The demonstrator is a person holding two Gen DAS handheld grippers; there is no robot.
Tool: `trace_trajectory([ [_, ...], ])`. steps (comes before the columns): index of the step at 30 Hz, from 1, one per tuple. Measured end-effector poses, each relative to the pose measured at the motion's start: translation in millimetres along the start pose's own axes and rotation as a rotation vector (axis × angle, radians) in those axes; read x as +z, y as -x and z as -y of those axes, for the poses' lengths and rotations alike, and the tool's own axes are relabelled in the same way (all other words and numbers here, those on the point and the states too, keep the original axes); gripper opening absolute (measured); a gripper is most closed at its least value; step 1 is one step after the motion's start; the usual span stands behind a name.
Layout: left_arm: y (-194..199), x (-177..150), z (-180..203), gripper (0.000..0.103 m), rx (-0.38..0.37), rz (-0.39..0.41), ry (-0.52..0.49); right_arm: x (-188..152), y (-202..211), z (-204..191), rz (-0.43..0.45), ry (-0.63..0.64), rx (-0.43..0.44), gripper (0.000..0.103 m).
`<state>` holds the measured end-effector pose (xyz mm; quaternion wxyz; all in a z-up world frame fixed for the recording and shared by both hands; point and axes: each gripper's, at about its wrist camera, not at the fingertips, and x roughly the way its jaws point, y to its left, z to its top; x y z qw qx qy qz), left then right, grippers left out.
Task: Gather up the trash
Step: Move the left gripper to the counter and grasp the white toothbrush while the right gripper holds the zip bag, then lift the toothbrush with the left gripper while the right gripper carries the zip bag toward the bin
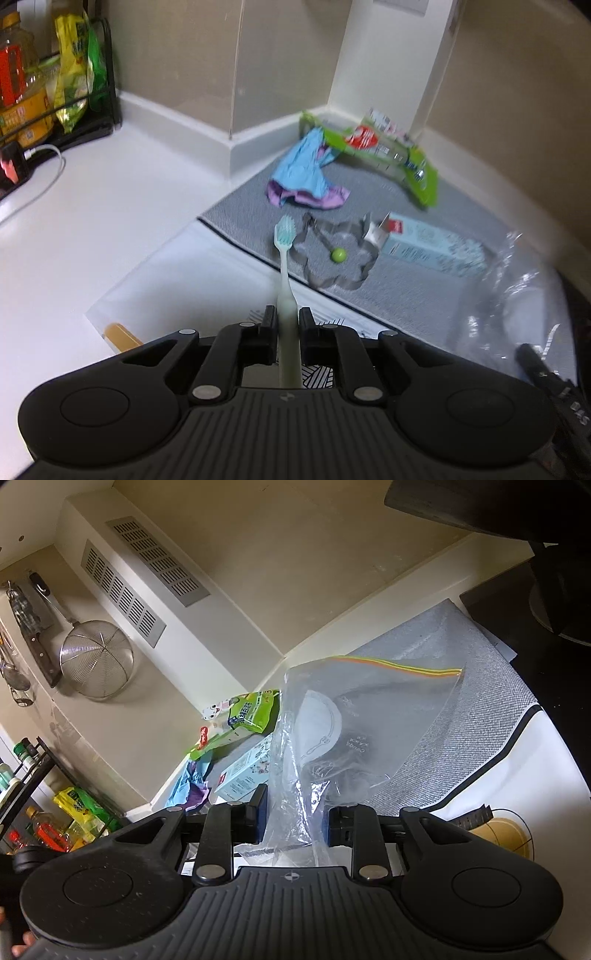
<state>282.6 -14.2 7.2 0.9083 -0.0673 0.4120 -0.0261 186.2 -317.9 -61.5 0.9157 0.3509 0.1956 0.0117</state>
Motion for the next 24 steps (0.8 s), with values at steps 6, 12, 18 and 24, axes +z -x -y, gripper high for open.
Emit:
trace_trajectory([
  [6, 30, -3, 1, 0.012, -0.035, 0.04, -0.011, 0, 0, 0, 0.001, 0.0, 0.003, 0.029],
  [12, 68, -36, 3, 0.012, -0.042, 0.077, -0.069, 0, 1, 0, 0.003, 0.003, 0.011, 0.029],
  [18, 120, -85, -20, 0.012, -0.039, 0.106, -0.102, 0, 1, 1, 0.002, 0.006, 0.019, 0.029],
  [24, 181, -138, -65, 0.012, -0.005, 0.144, -0.081, 0, 1, 3, 0.002, 0.0, 0.031, 0.029],
])
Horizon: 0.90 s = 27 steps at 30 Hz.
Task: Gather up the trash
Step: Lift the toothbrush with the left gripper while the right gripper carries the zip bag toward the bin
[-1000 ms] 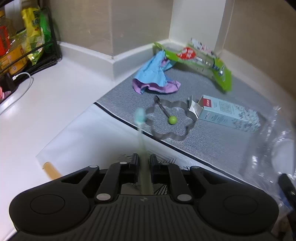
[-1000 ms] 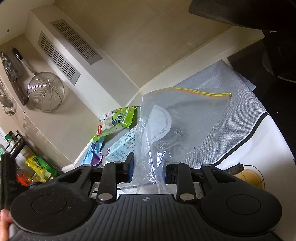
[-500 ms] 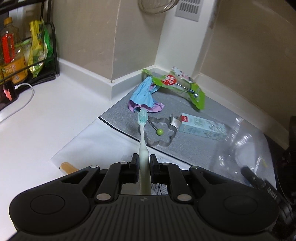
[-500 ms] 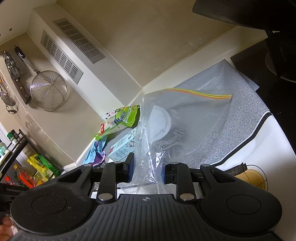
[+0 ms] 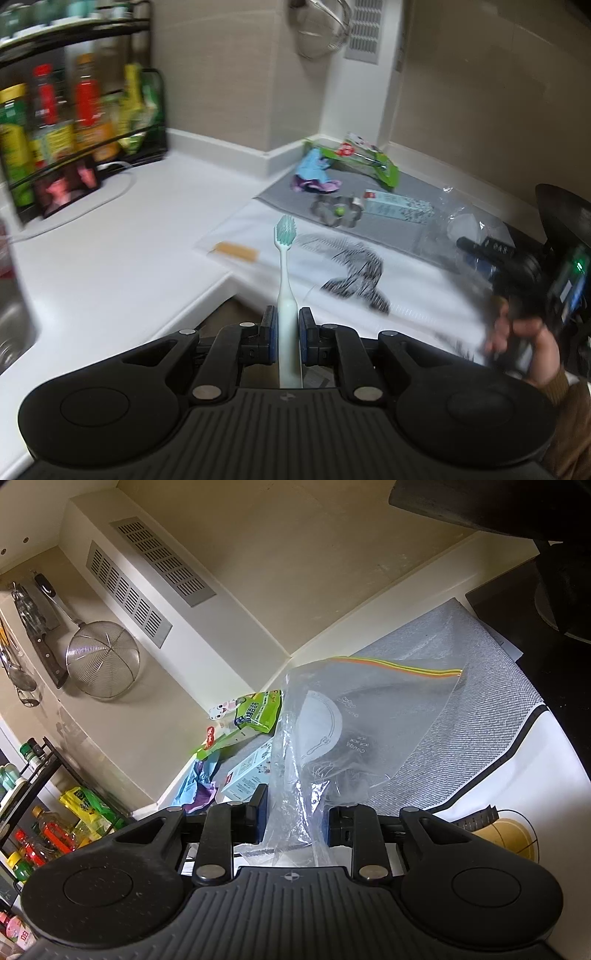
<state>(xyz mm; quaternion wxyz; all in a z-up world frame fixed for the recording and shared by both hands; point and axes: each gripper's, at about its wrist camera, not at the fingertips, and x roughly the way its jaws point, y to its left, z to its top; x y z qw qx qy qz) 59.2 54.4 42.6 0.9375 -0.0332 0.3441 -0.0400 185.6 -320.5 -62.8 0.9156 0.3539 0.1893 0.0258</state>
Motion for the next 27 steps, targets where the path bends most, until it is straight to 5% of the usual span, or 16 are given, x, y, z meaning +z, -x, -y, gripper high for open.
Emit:
trace_trajectory([
  [7, 57, -50, -57, 0.012, 0.064, 0.006, 0.097, 0, -3, -4, -0.035, 0.018, -0.047, 0.029],
  [13, 69, -82, -91, 0.012, 0.136, -0.01, 0.124, -9, 21, -20, -0.043, 0.104, -0.051, 0.028],
  [27, 71, -107, -92, 0.012, 0.085, -0.008, 0.15, -45, 130, -50, 0.003, 0.293, 0.025, 0.023],
])
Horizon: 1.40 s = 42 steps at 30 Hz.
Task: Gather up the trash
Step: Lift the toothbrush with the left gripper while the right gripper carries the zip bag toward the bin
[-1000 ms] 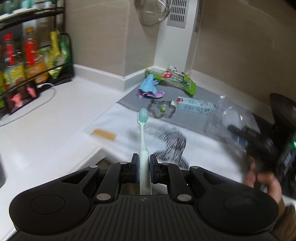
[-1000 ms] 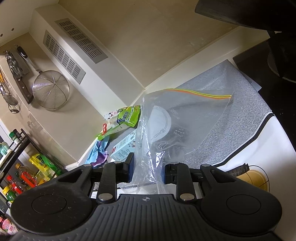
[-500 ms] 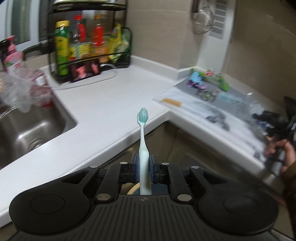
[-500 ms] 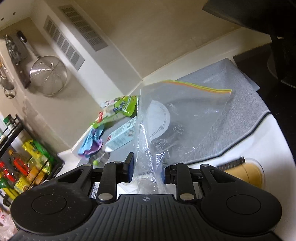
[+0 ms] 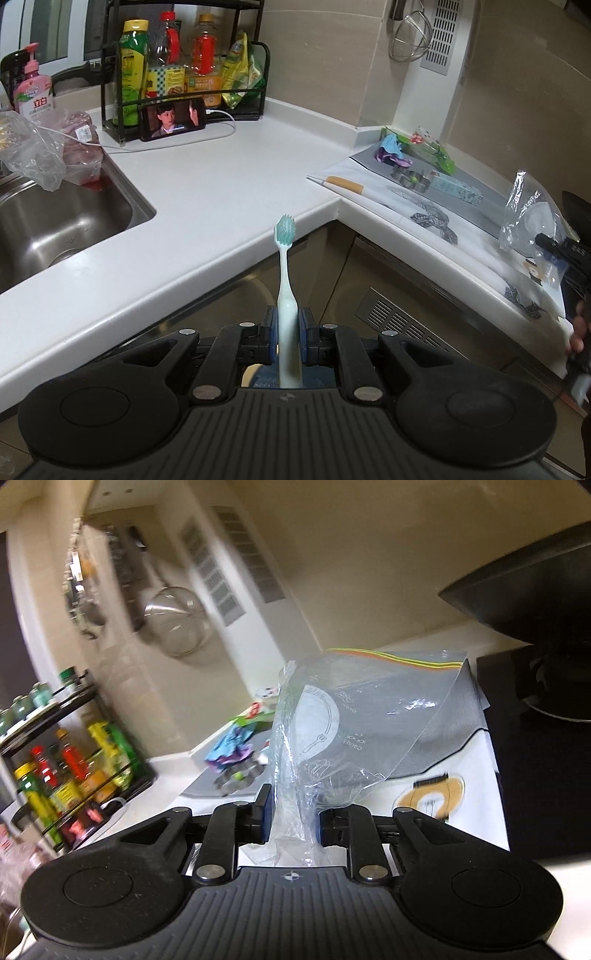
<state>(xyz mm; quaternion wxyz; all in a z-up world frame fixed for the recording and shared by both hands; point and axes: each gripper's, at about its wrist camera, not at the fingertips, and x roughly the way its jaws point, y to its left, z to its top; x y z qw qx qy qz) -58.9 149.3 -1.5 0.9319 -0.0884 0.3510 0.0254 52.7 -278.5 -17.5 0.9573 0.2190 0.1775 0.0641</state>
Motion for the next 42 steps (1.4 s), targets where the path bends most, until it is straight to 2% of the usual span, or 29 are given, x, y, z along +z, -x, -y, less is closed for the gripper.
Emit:
trace_trajectory([
  [11, 1, -22, 11, 0.012, 0.019, 0.013, -0.035, -50, 69, -50, -0.088, 0.127, 0.155, 0.023],
  [16, -2, -35, 16, 0.012, 0.022, 0.004, -0.035, -74, 82, -72, -0.139, 0.198, 0.216, 0.023],
  [21, -2, -40, 20, 0.012, 0.023, 0.01, -0.049, -96, 83, -83, -0.228, 0.191, 0.26, 0.023],
  [24, -2, -41, 21, 0.012, 0.028, 0.016, -0.057, -102, 81, -86, -0.266, 0.184, 0.267, 0.023],
  [42, -4, -43, 22, 0.012, 0.025, 0.011, -0.063, -104, 77, -87, -0.293, 0.173, 0.26, 0.023],
])
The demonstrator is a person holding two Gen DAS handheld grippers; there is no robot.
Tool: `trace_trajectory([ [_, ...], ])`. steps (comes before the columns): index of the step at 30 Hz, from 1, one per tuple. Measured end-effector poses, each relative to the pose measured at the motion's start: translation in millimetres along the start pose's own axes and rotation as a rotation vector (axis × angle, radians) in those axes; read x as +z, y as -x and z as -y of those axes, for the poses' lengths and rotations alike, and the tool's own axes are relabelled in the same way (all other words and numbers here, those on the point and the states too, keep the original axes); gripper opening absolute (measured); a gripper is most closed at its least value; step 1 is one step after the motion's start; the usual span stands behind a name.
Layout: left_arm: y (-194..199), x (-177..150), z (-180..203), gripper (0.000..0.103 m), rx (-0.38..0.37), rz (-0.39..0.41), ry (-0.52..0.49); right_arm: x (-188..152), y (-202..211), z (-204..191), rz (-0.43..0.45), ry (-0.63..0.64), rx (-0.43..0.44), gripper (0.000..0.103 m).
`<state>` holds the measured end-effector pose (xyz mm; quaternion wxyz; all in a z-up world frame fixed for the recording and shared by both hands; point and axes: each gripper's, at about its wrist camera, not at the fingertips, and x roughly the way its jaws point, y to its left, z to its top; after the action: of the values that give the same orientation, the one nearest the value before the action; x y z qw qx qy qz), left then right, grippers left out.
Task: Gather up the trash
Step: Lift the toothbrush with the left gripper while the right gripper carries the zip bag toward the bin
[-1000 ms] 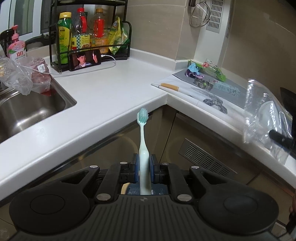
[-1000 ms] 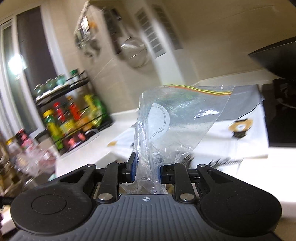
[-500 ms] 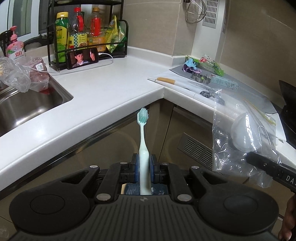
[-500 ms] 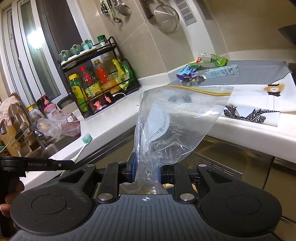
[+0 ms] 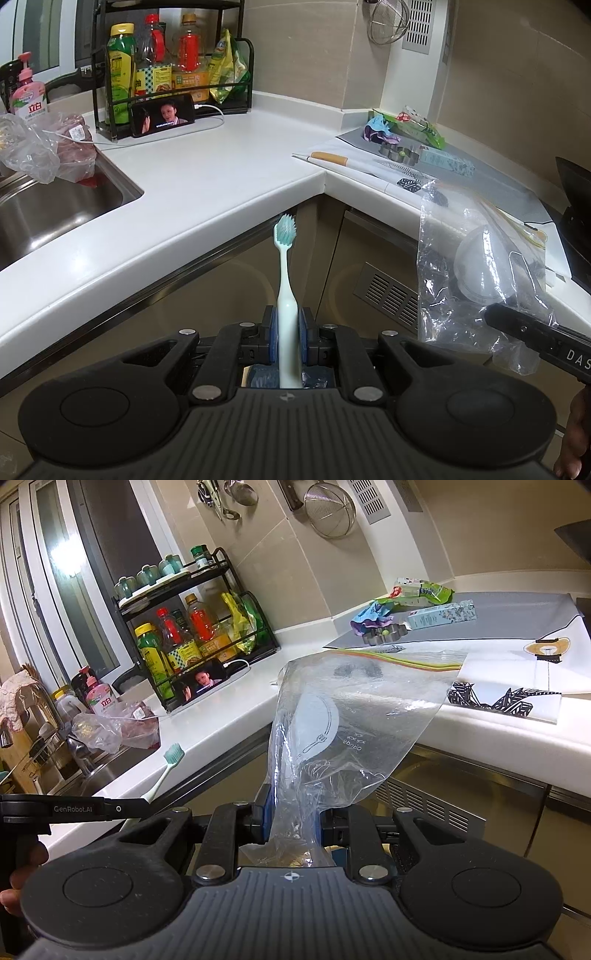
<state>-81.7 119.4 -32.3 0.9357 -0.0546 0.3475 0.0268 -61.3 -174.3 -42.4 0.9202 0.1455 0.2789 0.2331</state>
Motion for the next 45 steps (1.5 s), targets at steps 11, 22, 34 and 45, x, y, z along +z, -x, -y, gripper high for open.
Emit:
trace_trajectory([
  [11, 0, 0, 2, 0.012, -0.001, 0.002, -0.01, 2, -3, 1, -0.011, 0.01, 0.011, 0.023],
  [22, -4, 1, 6, 0.012, 0.009, -0.027, -0.019, 3, -5, 3, -0.022, 0.012, 0.023, 0.023],
  [34, -12, 3, 7, 0.012, 0.01, -0.055, -0.018, 3, -12, 4, -0.045, 0.011, 0.024, 0.023],
  [45, -18, 3, 6, 0.012, 0.005, -0.072, -0.017, 3, -18, 1, -0.06, 0.017, 0.021, 0.023],
])
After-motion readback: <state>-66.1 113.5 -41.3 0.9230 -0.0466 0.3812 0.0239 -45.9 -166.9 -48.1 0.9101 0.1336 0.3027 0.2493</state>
